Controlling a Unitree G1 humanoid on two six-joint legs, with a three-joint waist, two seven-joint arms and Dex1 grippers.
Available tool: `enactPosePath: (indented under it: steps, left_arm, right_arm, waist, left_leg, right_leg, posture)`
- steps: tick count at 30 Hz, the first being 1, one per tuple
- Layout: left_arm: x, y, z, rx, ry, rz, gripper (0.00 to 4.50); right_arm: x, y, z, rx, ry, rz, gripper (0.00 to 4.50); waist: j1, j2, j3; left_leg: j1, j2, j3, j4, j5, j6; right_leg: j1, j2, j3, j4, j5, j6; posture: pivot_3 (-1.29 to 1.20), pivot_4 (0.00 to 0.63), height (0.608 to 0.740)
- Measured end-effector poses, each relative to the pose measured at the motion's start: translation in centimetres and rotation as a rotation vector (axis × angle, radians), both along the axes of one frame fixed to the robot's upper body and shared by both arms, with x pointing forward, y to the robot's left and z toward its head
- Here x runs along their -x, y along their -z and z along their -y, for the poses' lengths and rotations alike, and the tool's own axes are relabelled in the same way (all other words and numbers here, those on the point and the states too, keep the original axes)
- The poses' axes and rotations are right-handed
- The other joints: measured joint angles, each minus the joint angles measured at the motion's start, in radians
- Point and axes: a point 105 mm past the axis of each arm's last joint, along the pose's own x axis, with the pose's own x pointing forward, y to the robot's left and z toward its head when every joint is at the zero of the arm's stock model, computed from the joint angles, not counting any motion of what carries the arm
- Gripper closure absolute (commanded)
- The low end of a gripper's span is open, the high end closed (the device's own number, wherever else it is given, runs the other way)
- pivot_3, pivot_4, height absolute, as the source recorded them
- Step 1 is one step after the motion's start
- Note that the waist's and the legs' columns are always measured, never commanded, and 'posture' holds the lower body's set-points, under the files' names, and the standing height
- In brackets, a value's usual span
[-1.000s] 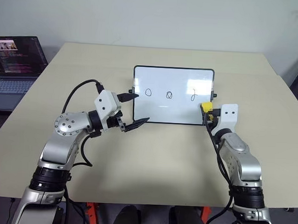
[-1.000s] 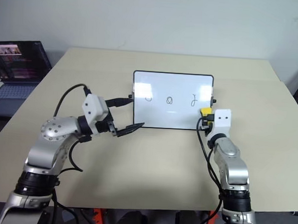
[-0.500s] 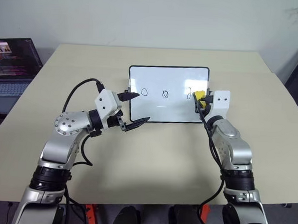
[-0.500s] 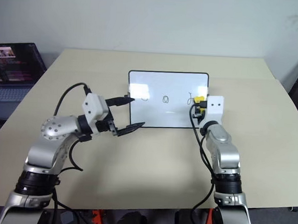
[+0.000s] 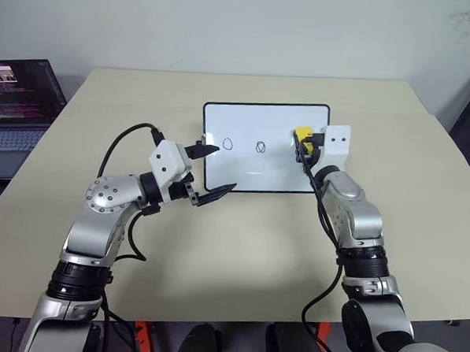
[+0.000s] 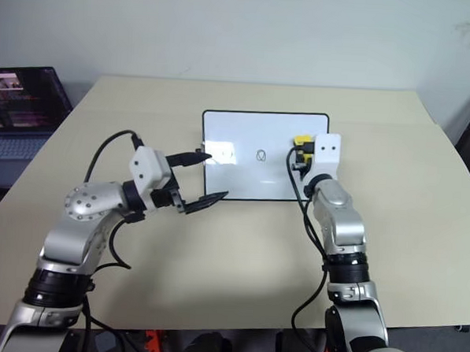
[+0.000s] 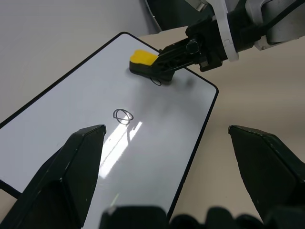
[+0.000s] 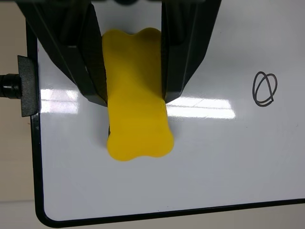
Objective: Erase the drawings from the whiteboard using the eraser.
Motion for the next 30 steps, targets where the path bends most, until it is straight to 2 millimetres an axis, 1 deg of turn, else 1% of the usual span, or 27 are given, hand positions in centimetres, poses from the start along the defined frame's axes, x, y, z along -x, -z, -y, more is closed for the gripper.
enactPosePath:
  steps: [3,5,16,24,28,30]
  left_arm:
    - [0.0,0.0,0.0,0.001,-0.004,0.000,0.00]
    - [0.0,0.1,-0.1,0.001,-0.005,-0.001,0.00]
    - [0.0,0.1,-0.1,-0.003,-0.007,-0.003,0.00]
    - [0.0,0.1,-0.1,-0.003,-0.007,-0.003,0.00]
    - [0.0,0.1,-0.1,-0.003,-0.007,-0.003,0.00]
    - [0.0,0.1,-0.1,-0.003,-0.007,-0.003,0.00]
  right_arm:
    - [0.3,0.4,0.2,0.004,0.000,-0.004,3.27]
    - [0.7,1.0,0.5,0.015,0.001,-0.010,3.27]
    - [3.6,4.1,1.9,0.074,-0.021,-0.080,3.27]
    - [4.3,4.1,2.3,0.091,-0.021,-0.112,3.27]
    - [5.2,4.2,3.0,0.094,-0.011,-0.139,3.27]
    - [5.5,3.8,3.3,0.098,-0.006,-0.144,3.27]
  waist:
    - [0.000,0.000,0.000]
    - [0.002,0.000,0.000]
    - [0.008,0.000,0.000]
    - [0.010,0.000,0.000]
    - [0.016,0.000,0.001]
    - [0.017,0.001,0.002]
  left_leg:
    - [0.000,0.000,0.000,0.000,0.000,0.000]
    - [0.000,0.000,0.000,0.000,0.000,0.000]
    - [0.000,0.000,-0.001,0.000,0.000,0.000]
    - [-0.001,0.000,-0.001,0.000,0.000,0.000]
    - [-0.002,0.000,-0.001,0.000,0.000,0.000]
    - [-0.002,0.000,-0.001,0.000,0.000,0.000]
  right_leg:
    - [0.000,0.000,0.000,0.000,0.000,0.000]
    - [0.000,0.000,0.000,0.000,0.000,0.000]
    - [0.001,0.000,0.000,0.000,0.000,0.000]
    - [0.000,0.000,-0.001,-0.001,0.000,0.000]
    - [0.000,0.000,-0.001,-0.002,0.000,0.000]
    - [-0.001,0.000,-0.001,-0.002,0.000,0.000]
  posture:
    - [0.00,0.150,0.740]
    - [0.00,0.150,0.740]
    - [0.00,0.150,0.740]
    - [0.00,0.150,0.740]
    - [0.00,0.150,0.740]
    - [0.00,0.150,0.740]
